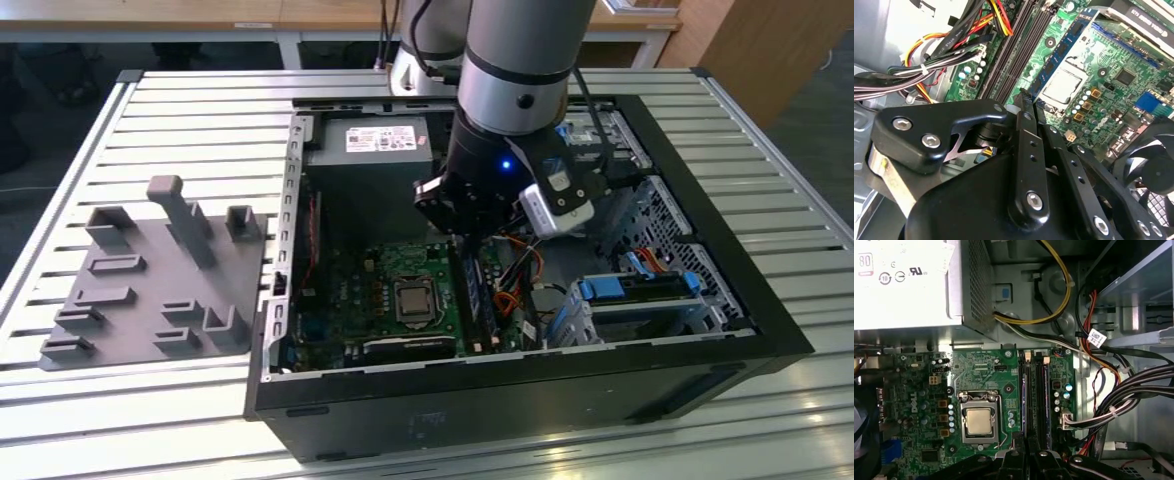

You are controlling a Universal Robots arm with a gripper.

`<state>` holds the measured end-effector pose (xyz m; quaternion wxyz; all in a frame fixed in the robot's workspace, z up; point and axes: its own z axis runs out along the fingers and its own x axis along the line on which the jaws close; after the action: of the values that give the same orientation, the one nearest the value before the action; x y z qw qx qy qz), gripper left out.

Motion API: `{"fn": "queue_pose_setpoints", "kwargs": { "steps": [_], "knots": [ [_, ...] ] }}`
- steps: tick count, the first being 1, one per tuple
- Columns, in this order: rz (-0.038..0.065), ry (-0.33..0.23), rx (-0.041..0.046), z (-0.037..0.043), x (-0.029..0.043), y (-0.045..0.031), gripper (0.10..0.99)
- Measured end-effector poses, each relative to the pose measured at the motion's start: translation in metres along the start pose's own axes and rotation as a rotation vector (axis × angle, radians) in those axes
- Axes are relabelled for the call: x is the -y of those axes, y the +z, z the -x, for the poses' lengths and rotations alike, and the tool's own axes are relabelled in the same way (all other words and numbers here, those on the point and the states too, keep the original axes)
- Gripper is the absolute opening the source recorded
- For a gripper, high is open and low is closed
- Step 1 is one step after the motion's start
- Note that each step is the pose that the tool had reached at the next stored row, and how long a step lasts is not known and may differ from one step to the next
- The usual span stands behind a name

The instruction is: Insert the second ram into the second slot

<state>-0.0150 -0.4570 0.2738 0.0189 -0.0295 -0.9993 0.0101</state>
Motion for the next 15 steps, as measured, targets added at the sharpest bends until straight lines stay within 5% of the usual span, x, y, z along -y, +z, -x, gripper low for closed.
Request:
{"fn": "queue_pose_setpoints", "kwargs": {
  "steps": [15],
  "knots": [
    [0.0, 0.0, 0.0, 0.0041, -0.0003, 0.0015, 0.137]
  ]
}}
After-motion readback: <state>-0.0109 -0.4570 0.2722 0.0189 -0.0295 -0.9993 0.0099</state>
